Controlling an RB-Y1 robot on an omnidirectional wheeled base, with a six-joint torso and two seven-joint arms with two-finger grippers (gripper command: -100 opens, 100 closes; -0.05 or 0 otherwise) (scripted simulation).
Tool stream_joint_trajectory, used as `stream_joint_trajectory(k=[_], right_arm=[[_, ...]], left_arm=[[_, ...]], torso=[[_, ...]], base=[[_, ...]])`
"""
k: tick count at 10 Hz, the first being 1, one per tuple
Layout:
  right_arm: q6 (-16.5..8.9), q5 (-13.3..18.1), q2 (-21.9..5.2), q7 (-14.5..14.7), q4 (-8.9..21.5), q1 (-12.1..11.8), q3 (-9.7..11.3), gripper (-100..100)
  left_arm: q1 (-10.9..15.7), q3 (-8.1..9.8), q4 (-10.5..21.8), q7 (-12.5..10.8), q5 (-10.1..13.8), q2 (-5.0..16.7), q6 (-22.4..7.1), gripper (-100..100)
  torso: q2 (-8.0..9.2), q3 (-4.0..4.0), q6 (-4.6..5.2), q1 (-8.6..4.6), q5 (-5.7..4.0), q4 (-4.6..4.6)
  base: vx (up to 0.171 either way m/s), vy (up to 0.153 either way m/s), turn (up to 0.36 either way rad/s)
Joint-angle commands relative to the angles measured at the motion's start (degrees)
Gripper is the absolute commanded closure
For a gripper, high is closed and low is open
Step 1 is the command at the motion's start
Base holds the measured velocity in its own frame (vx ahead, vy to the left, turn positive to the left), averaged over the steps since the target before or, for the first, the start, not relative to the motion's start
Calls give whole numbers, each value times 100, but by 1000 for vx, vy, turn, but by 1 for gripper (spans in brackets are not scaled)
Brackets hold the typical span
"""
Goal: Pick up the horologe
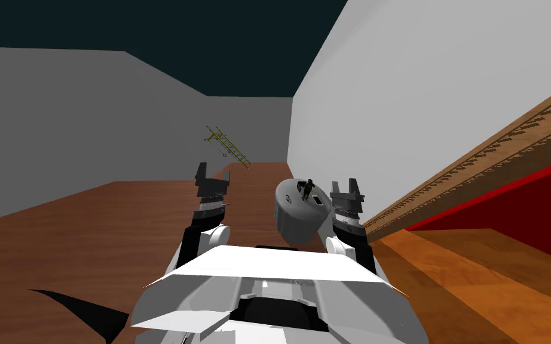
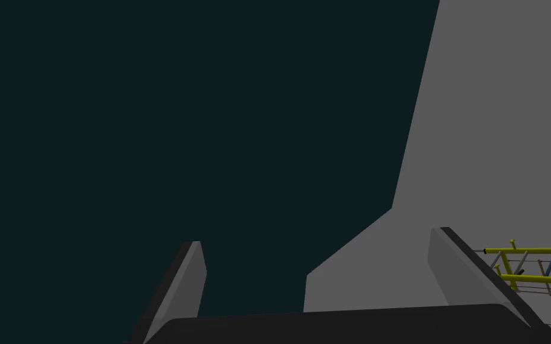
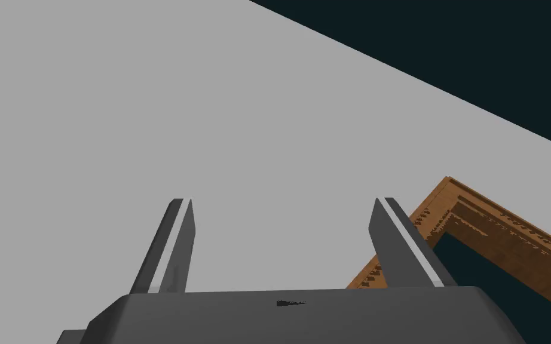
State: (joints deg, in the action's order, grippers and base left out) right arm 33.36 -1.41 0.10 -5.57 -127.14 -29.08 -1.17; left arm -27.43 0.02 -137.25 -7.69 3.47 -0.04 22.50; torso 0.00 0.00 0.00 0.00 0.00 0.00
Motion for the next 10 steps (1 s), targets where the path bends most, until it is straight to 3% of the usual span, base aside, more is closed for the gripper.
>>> stream_joint_trajectory(k=[1, 4, 10], right_arm=[[19, -142, -161, 12, 18, -14, 4, -100], [86, -654, -492, 57, 90, -73, 17, -100], [179, -1531, -710, 121, 208, -175, 28, -100]], left_arm=[[0, 0, 0, 0, 0, 0, 0, 0], [1, -1, 0, 0, 0, -1, 0, 0], [0, 0, 0, 0, 0, 0, 0, 0]], torso=[[0, 0, 0, 0, 0, 0], [10, 6, -1, 22, 5, 2], [8, 5, 1, 16, 4, 2]], base=[[-15, 20, 74], [-29, 63, 139], [-22, 53, 114]])
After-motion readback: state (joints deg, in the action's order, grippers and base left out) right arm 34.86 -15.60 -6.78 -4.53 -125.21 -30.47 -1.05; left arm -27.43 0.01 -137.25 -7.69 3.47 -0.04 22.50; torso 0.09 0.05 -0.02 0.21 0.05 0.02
